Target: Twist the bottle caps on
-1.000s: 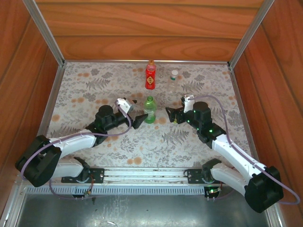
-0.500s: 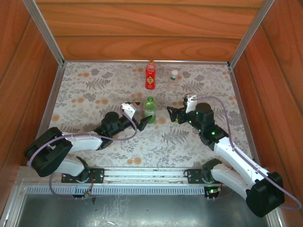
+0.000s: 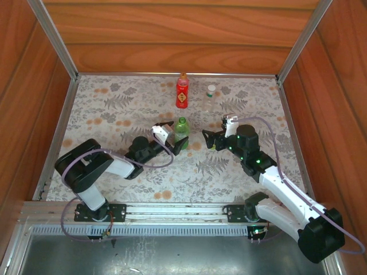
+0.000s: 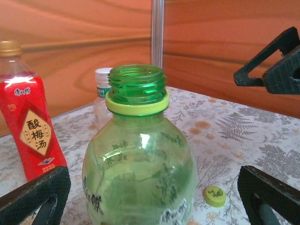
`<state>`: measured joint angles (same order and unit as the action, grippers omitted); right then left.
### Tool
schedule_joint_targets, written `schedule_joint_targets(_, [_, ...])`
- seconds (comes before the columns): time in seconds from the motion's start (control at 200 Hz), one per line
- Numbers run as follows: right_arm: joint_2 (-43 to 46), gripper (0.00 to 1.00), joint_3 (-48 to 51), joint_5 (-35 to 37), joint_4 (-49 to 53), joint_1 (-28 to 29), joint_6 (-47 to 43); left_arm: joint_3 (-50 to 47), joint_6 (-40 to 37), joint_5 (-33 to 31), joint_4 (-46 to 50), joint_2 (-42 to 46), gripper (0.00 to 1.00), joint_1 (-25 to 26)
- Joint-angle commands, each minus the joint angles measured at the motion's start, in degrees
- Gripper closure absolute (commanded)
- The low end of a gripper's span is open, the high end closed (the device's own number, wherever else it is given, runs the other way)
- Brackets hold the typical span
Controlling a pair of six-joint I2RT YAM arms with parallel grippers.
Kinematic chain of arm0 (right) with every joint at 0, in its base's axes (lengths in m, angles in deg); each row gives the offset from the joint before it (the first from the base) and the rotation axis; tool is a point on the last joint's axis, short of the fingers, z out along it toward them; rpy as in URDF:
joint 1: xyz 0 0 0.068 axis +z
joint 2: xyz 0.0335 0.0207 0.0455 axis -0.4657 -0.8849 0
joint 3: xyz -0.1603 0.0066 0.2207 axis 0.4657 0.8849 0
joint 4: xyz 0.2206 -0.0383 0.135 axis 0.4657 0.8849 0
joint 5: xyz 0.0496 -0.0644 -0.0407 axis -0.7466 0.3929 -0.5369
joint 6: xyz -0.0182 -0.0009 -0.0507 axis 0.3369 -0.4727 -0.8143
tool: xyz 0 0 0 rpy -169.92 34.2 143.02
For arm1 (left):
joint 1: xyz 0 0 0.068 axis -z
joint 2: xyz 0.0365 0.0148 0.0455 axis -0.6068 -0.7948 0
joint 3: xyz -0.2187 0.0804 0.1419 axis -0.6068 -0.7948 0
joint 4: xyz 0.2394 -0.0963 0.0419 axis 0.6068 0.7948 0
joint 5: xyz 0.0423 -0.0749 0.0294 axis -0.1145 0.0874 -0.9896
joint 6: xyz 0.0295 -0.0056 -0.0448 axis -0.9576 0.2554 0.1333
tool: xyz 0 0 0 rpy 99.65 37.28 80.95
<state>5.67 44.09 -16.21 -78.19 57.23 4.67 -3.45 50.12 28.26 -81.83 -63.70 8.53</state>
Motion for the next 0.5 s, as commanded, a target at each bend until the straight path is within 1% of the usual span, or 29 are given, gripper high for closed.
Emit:
schedule_joint_targets(0.0, [0.24,0.0,0.99,0.19,0.96,-0.47,0.34,2.23,-0.81,-1.03,-3.48,-2.33,0.09,0.41])
schedule_joint_targets(0.125, [0.6,0.0,1.13,0.46,0.94,-0.47,0.28,3.82,0.17,-1.72,-3.48,-5.37,0.14,0.34])
schedule_joint_targets(0.36, [0.53,0.0,1.51,0.37,0.83,-0.48,0.43,6.04,-0.16,-1.39,-3.48,-8.83,0.15,0.34])
schedule_joint_targets(0.5, [0.51,0.0,1.78,0.83,0.76,-0.48,0.4,6.58,-0.05,-0.41,-3.48,-9.19,0.21,0.34])
